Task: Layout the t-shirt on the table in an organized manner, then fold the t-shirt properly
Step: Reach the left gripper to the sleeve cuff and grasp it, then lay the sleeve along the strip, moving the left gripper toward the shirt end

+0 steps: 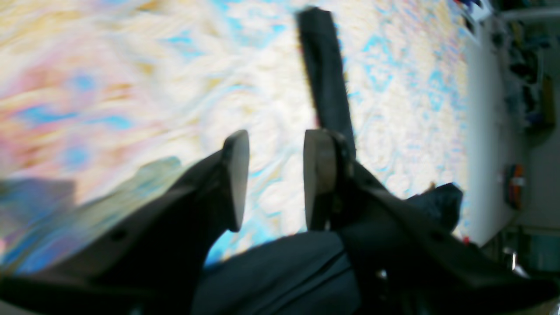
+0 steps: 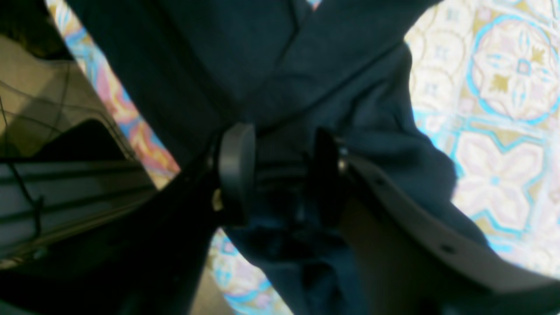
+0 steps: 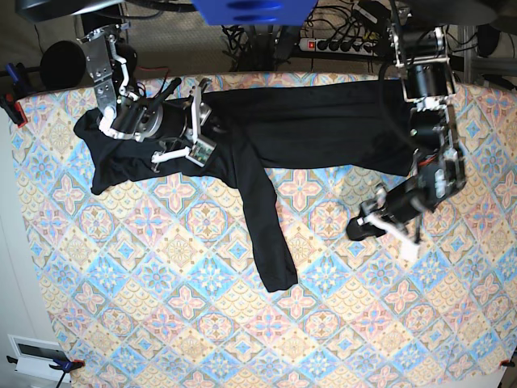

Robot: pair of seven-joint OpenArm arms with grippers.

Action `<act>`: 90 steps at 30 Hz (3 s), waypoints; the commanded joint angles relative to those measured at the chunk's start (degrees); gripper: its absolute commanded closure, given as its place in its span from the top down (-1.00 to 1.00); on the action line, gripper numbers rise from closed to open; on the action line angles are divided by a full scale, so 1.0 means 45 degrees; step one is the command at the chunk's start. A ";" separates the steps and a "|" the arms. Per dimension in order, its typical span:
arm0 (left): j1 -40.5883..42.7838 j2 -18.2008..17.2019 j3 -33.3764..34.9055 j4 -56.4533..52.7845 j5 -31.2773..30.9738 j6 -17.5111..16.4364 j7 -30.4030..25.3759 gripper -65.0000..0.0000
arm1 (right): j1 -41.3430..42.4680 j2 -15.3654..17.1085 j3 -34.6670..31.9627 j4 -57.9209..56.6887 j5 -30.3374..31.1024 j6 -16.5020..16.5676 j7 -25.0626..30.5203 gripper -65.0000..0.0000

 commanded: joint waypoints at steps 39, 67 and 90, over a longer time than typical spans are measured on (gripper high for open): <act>-0.2848 0.2929 0.4731 -0.5825 0.1631 -0.0005 -0.4435 -1.00 | 0.0332 0.0006 0.1011 0.0240 0.0263 0.0006 0.0935 -0.26; -0.1989 0.3065 0.4575 -0.4771 0.1319 0.3414 -0.4064 0.01 | 0.0781 0.0006 0.0972 0.0181 0.0263 0.0006 0.0935 -0.26; -0.3005 0.4628 0.7056 -0.7935 0.1241 0.2281 -0.4708 -0.50 | 0.0840 0.0006 0.0972 0.0181 0.0263 0.0006 0.0935 -0.26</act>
